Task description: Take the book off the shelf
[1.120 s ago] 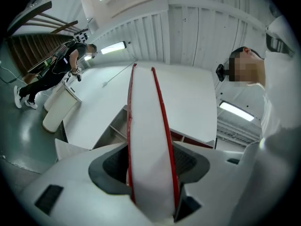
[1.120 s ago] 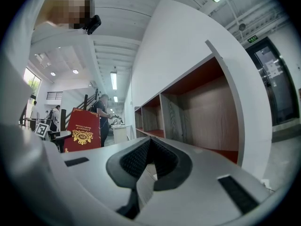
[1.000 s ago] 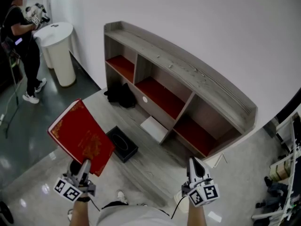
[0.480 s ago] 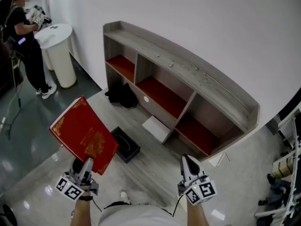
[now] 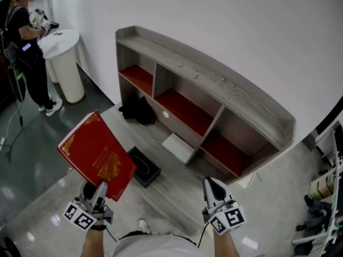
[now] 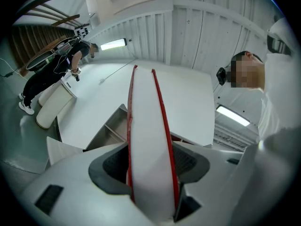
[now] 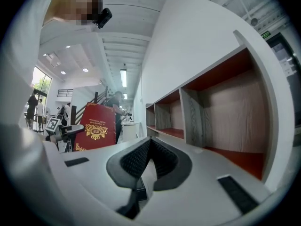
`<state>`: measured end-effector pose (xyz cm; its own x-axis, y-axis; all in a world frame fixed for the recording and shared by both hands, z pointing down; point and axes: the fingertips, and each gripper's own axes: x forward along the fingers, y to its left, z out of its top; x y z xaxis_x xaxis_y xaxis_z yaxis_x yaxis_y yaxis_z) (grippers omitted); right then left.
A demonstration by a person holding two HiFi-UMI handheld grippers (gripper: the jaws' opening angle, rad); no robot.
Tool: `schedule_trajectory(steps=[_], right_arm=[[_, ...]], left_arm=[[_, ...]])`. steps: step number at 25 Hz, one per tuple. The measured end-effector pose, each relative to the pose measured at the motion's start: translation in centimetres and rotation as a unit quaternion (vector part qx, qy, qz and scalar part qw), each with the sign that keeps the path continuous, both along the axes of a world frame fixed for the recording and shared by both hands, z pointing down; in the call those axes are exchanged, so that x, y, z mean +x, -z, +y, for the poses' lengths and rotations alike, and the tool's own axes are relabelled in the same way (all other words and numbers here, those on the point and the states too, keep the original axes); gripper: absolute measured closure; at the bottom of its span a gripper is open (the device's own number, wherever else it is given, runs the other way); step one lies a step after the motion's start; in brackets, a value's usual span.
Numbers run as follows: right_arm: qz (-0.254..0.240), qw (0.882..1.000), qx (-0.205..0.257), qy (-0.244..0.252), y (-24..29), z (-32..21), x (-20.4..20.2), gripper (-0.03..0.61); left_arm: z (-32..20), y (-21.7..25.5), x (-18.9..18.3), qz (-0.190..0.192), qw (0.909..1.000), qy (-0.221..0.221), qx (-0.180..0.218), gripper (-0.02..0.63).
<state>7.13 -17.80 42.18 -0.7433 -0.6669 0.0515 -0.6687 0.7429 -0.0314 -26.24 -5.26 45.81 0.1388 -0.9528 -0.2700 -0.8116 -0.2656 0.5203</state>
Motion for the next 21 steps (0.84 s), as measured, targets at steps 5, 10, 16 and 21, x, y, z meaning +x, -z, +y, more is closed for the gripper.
schedule_trajectory(steps=[5, 10, 16, 21], right_arm=[[0.005, 1.000, 0.002, -0.001, 0.0, 0.2, -1.1, 0.555], [0.013, 1.000, 0.006, -0.006, 0.1, 0.0, -2.1, 0.555], [-0.012, 1.000, -0.006, -0.007, 0.5, -0.1, -3.3, 0.555], [-0.018, 1.000, -0.004, -0.006, 0.9, -0.2, -4.3, 0.555]], left_arm=[[0.2, 0.0, -0.5, 0.003, 0.9999, -0.009, 0.003, 0.359], [0.2, -0.5, -1.5, 0.010, 0.9999, -0.013, -0.001, 0.360], [-0.2, -1.2, -2.3, 0.017, 0.9997, -0.019, -0.001, 0.359], [-0.6, -1.6, -2.7, 0.025, 0.9994, -0.023, -0.001, 0.360]])
